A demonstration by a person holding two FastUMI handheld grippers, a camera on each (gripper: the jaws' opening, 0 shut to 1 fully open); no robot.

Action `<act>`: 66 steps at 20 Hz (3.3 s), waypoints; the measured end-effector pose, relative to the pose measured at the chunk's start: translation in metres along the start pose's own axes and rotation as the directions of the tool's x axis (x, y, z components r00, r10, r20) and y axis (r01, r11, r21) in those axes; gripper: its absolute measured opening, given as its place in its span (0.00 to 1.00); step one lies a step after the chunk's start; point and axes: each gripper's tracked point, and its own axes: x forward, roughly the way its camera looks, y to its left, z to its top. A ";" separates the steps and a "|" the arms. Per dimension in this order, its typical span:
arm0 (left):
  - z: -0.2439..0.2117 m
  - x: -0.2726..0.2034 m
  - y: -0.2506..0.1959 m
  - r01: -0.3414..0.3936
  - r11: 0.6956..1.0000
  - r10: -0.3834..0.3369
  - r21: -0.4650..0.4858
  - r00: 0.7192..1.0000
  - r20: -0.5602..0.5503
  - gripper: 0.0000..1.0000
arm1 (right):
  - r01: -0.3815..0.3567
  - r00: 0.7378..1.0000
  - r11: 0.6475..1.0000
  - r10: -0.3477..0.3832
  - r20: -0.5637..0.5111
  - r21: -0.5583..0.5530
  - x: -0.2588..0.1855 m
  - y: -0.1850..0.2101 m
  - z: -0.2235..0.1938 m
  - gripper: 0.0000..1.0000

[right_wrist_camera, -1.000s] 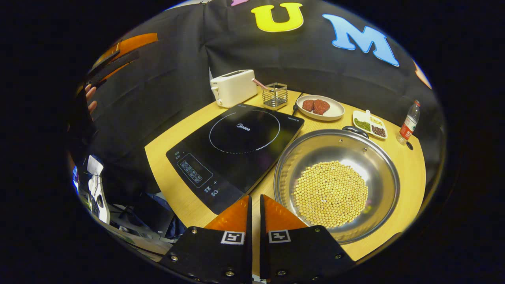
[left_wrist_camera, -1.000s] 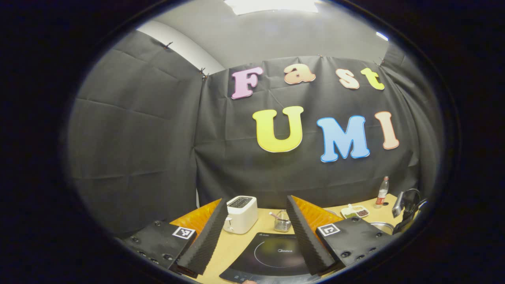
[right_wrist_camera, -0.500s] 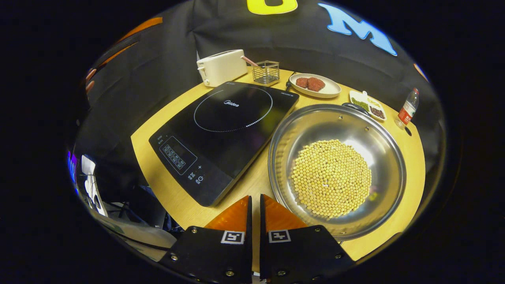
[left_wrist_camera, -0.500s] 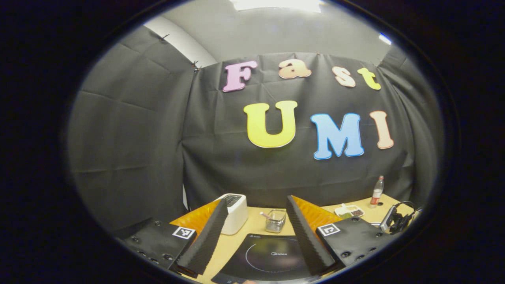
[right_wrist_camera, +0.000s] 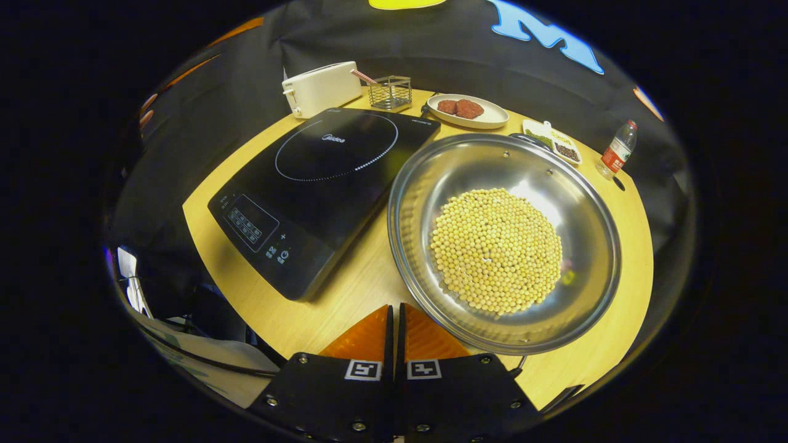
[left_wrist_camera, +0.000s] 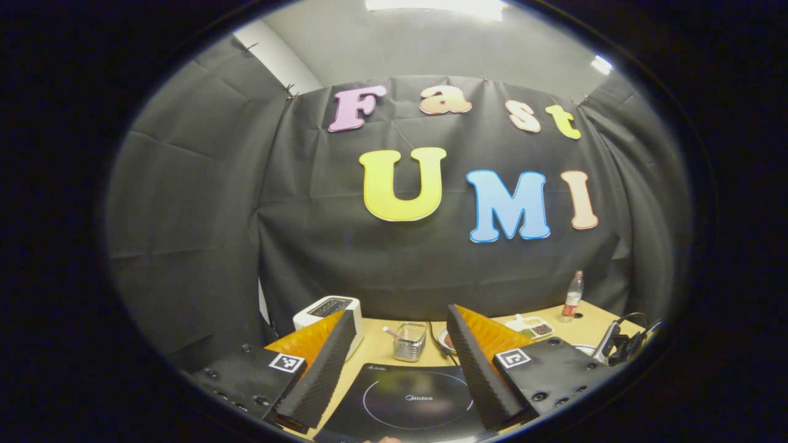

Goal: First push the handle of the pot to place it horizontally, then grasp the pot with both hands and set it on the induction cooktop.

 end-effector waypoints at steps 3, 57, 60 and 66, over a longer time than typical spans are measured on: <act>-0.004 0.005 -0.014 0.027 1.000 -0.027 -0.003 1.000 -0.016 0.97 | 0.000 1.000 0.999 -0.001 0.002 0.051 -0.007 -0.006 -0.003 0.01; -0.037 0.028 -0.169 0.056 0.996 -0.049 0.063 0.992 -0.113 0.95 | 0.288 0.953 0.902 -0.302 -0.007 0.323 -0.017 -0.277 -0.014 0.01; -0.045 0.028 -0.171 0.049 0.996 -0.039 0.071 0.991 -0.131 0.91 | 0.280 0.954 0.893 -0.300 0.002 0.351 -0.012 -0.284 -0.008 0.01; -0.057 0.017 -0.167 0.020 0.997 -0.008 0.080 0.988 -0.153 0.98 | 0.272 0.953 0.885 -0.302 0.022 0.377 -0.003 -0.298 0.006 0.01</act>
